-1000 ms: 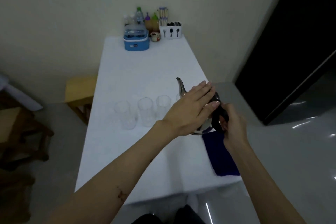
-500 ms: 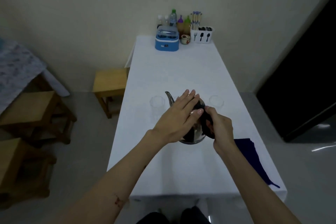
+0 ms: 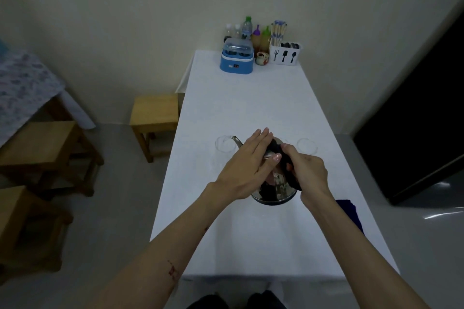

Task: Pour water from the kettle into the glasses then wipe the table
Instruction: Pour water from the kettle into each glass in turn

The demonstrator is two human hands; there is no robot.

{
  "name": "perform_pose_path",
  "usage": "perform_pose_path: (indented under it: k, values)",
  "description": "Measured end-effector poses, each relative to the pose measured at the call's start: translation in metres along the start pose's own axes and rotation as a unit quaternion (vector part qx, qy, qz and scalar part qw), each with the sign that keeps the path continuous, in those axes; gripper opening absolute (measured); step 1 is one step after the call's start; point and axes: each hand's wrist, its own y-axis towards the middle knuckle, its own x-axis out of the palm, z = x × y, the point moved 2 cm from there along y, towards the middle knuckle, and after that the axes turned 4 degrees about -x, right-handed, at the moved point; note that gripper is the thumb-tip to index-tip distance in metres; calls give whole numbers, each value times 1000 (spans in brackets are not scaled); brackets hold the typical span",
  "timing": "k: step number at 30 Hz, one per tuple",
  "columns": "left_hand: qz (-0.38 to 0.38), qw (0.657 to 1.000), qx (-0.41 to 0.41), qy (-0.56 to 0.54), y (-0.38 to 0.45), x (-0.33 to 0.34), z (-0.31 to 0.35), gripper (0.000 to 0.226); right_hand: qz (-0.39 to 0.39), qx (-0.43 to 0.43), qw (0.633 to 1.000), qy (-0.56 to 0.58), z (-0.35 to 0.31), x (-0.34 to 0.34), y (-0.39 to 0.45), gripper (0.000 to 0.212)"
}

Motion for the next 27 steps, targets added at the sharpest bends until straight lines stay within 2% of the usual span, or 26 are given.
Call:
perform_pose_path:
  k: [6, 27]
  values:
    - [4, 1000, 1, -9, 1, 3, 2, 66, -3, -21, 1000, -16, -5, -5, 1, 47]
    - [22, 1000, 14, -8, 8, 8, 7, 64, 16, -24, 999, -39, -11, -12, 3, 51]
